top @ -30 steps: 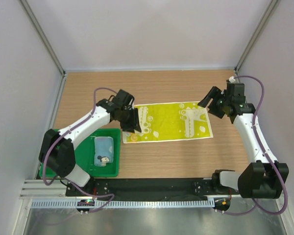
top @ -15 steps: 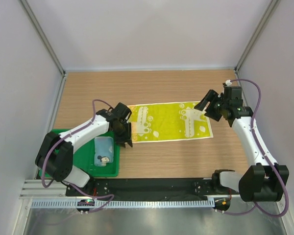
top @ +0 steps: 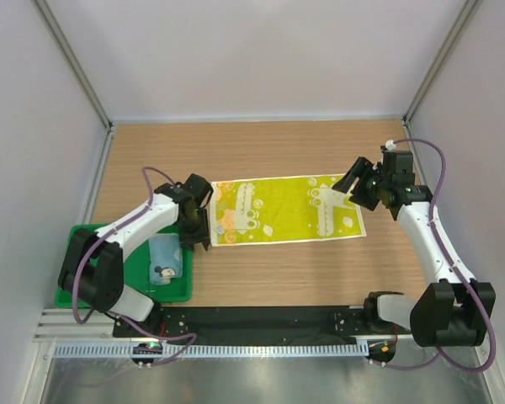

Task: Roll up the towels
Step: Flatten the towel

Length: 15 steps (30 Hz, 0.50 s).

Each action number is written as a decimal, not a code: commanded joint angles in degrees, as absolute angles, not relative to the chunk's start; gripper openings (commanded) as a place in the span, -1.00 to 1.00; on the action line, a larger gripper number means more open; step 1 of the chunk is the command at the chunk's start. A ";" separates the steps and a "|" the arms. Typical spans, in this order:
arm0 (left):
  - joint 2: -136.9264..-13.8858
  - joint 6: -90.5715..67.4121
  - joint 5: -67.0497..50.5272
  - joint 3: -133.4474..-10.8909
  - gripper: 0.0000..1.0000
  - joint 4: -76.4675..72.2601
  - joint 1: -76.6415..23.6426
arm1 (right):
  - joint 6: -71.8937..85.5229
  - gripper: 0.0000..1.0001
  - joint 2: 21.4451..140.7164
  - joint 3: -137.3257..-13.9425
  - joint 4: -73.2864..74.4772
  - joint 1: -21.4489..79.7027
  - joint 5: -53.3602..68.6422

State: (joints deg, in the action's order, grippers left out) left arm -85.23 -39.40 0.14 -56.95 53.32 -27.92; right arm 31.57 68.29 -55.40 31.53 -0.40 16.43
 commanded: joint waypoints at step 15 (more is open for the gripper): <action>-88.76 -42.62 -6.77 -55.81 -0.22 42.47 -27.77 | 30.24 0.39 69.08 -55.28 30.41 0.00 14.77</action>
